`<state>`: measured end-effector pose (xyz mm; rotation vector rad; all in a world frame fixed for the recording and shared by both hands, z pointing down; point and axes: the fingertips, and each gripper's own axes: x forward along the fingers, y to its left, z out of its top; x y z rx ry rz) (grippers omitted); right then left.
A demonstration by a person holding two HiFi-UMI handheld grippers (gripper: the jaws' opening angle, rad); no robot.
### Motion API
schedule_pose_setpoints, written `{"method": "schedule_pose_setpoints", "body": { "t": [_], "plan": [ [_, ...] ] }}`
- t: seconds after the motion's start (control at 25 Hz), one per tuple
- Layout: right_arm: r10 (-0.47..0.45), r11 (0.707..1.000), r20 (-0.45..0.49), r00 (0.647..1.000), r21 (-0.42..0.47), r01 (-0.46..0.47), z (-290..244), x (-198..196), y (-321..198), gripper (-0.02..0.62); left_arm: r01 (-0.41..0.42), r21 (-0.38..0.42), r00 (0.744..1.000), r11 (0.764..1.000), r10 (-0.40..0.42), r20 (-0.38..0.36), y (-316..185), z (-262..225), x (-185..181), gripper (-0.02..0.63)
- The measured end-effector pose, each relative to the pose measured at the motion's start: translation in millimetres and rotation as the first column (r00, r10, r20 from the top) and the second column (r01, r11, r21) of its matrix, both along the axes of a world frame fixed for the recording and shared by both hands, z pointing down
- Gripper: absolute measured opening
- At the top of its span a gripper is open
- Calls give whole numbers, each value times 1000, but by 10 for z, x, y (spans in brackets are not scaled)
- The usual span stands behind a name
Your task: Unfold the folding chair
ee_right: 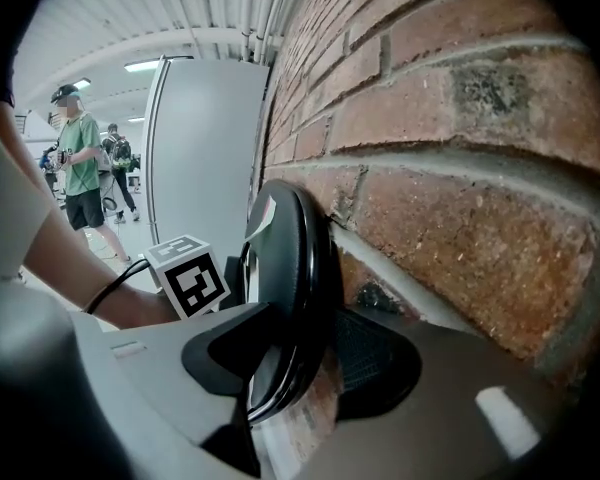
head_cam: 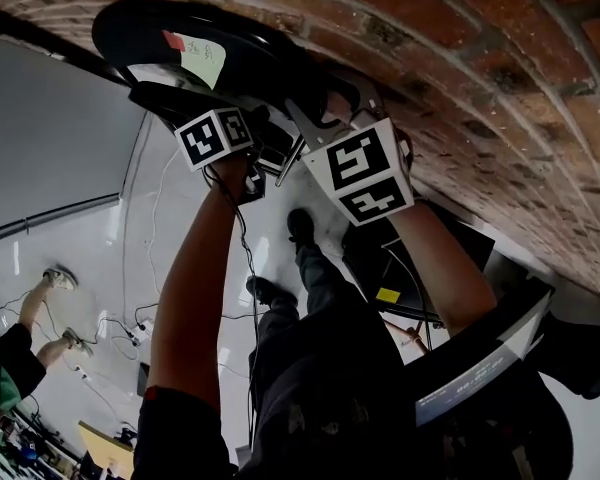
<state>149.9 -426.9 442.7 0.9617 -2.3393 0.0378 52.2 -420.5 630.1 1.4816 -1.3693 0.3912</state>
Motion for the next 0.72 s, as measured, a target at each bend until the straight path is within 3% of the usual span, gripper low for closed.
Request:
{"method": "schedule_pose_setpoints", "body": {
  "t": [0.72],
  "plan": [
    [-3, 1000, 24, 1000, 15, 2, 37, 74, 10, 190, -1, 26, 1000, 1000, 1, 9, 3, -21, 56, 344]
  ]
}}
